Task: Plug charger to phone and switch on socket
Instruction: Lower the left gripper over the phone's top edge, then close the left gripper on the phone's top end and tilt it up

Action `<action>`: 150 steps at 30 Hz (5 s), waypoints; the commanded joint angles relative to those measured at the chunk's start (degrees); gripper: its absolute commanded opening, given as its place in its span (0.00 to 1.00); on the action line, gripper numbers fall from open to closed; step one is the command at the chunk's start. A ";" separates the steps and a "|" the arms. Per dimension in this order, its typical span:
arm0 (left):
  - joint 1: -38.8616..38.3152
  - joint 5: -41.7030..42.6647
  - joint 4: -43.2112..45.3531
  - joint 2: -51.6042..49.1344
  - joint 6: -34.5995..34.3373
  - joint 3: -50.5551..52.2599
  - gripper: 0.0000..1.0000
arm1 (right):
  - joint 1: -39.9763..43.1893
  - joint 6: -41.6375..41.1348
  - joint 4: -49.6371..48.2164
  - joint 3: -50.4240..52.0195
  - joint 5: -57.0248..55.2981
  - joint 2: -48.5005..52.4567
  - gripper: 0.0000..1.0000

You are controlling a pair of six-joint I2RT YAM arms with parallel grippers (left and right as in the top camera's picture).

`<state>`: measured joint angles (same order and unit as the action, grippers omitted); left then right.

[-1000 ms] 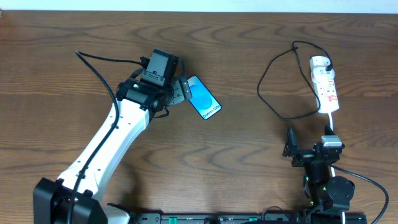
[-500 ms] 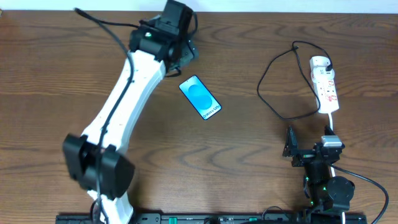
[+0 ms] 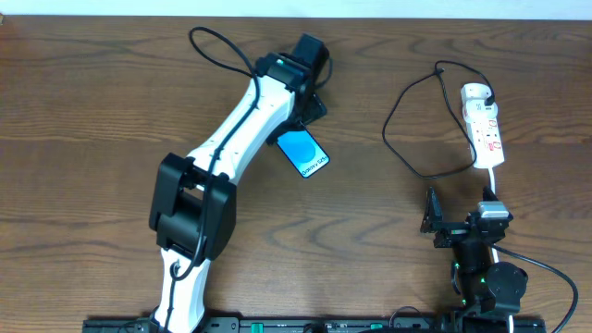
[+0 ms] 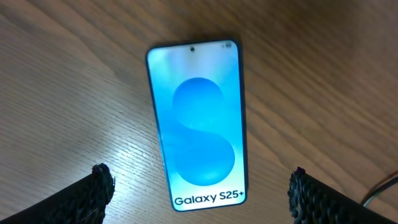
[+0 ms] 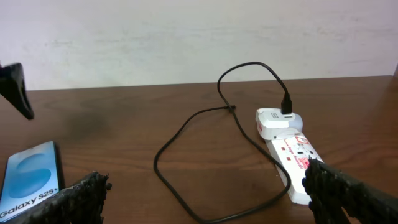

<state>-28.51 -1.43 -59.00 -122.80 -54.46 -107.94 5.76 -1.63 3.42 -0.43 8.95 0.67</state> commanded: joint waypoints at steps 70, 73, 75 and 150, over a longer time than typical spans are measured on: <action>-1.46 -0.48 12.81 -9.20 -8.46 9.49 0.98 | 0.15 1.05 0.24 0.11 -0.44 -0.33 0.99; -1.49 -0.02 12.81 -9.97 -8.44 9.49 0.98 | 0.15 1.05 0.24 0.11 -0.46 -0.33 0.99; -1.49 -0.02 12.92 -9.97 -8.48 9.49 0.98 | 0.15 1.05 0.24 0.11 -0.46 -0.33 0.99; 2.29 8.94 3.87 -9.97 8.33 15.10 0.87 | 0.15 1.05 0.24 0.11 -0.46 -0.33 0.99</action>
<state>-25.65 6.24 -53.93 -128.35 -46.46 -96.33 5.76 -1.63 3.42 -0.43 8.95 0.67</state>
